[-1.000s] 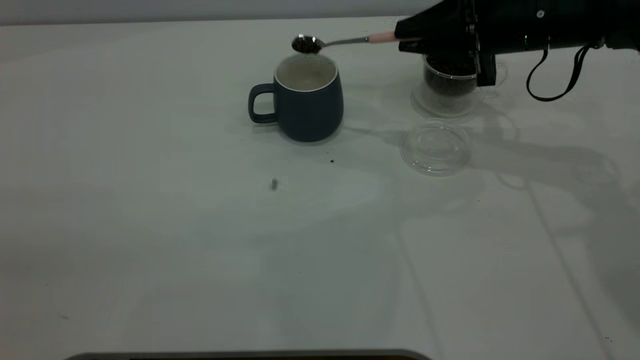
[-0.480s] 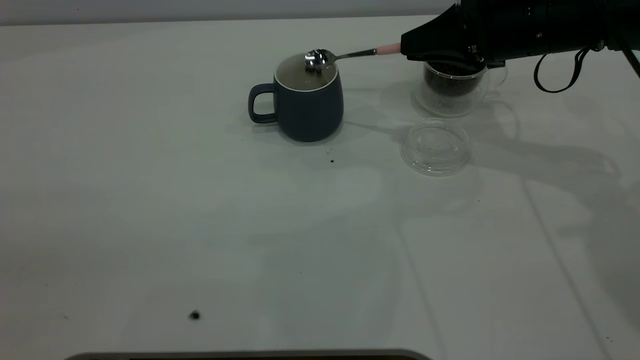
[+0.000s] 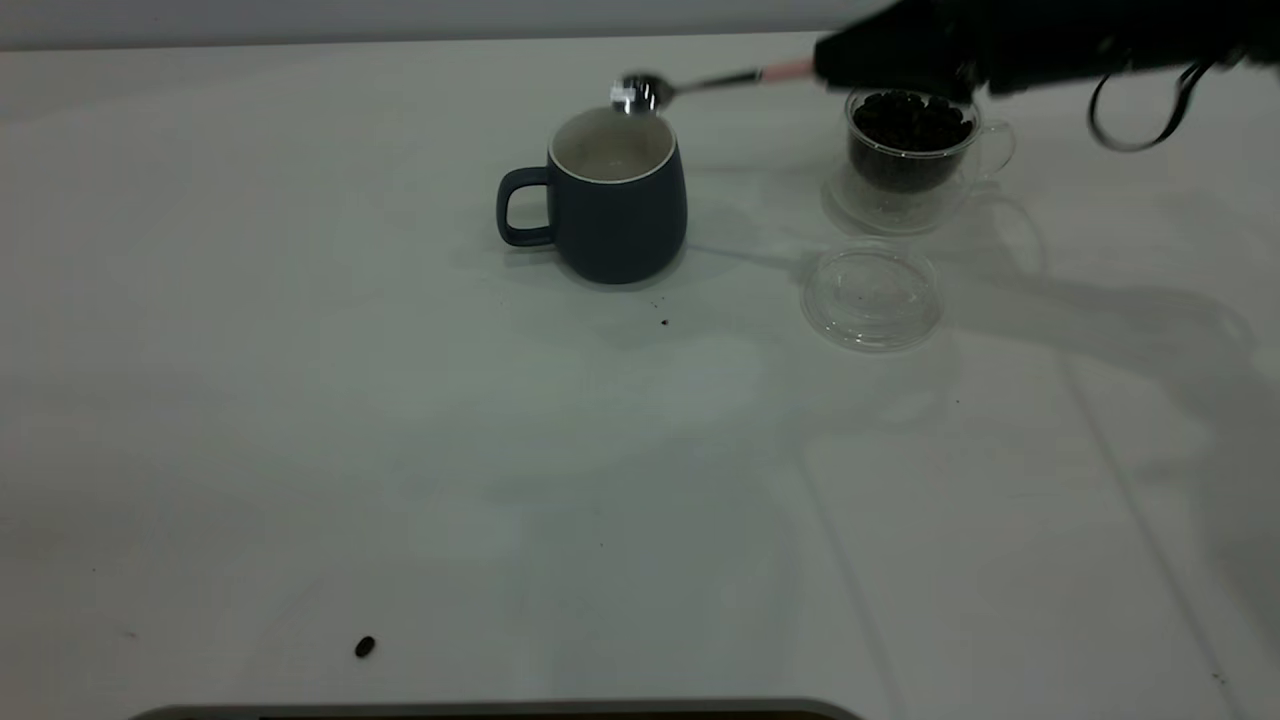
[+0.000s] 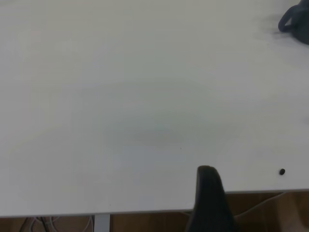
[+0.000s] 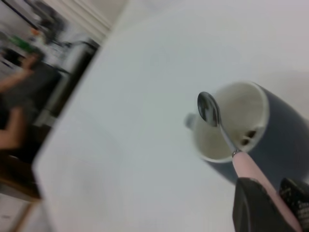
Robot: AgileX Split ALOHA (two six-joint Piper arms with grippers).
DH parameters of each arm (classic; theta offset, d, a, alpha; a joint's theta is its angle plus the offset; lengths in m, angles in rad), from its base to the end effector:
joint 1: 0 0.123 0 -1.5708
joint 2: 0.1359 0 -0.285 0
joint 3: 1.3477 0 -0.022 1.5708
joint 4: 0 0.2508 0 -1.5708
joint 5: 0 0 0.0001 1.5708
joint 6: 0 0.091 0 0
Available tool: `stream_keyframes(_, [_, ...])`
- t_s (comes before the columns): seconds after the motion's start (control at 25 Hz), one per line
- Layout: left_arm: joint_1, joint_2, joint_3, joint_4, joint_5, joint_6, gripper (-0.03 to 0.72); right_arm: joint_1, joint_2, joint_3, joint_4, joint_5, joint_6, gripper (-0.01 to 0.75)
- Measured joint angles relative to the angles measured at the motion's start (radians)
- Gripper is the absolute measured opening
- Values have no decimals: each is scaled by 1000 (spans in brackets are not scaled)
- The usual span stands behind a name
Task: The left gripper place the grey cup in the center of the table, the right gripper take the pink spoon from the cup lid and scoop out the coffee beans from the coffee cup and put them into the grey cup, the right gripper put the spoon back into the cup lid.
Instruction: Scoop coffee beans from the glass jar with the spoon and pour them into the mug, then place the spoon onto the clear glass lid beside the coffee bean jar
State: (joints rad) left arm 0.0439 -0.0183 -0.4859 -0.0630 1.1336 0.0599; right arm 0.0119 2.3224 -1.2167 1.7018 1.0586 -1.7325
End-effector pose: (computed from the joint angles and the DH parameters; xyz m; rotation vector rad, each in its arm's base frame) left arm -0.0090 -0.0056 0.2676 0.0228 2.1112 -0.0142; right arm 0.4025 0.0835 0.0685 -0.4075 2.1450 1.2689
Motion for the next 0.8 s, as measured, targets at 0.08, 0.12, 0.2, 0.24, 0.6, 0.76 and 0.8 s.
stream_keyframes(0.08, [0,0,0,0,0,0,565,-39,-45,21,-34,57,101,112])
stream_keyframes(0.12, [0,0,0,0,0,0,565,-59,-70,45,-44,71,137,112])
stream_keyframes(0.2, [0,0,0,0,0,0,565,-114,-116,106,-53,80,198,112])
stream_keyframes(0.24, [0,0,0,0,0,0,565,-145,-137,147,-54,80,216,112])
stream_keyframes(0.6, [0,0,0,0,0,0,565,-364,-185,459,-46,-5,329,112])
stream_keyframes(0.76, [0,0,0,0,0,0,565,-375,-160,481,-39,-86,356,112])
stream_keyframes(0.8, [0,0,0,0,0,0,565,-375,-140,475,-37,-89,358,112])
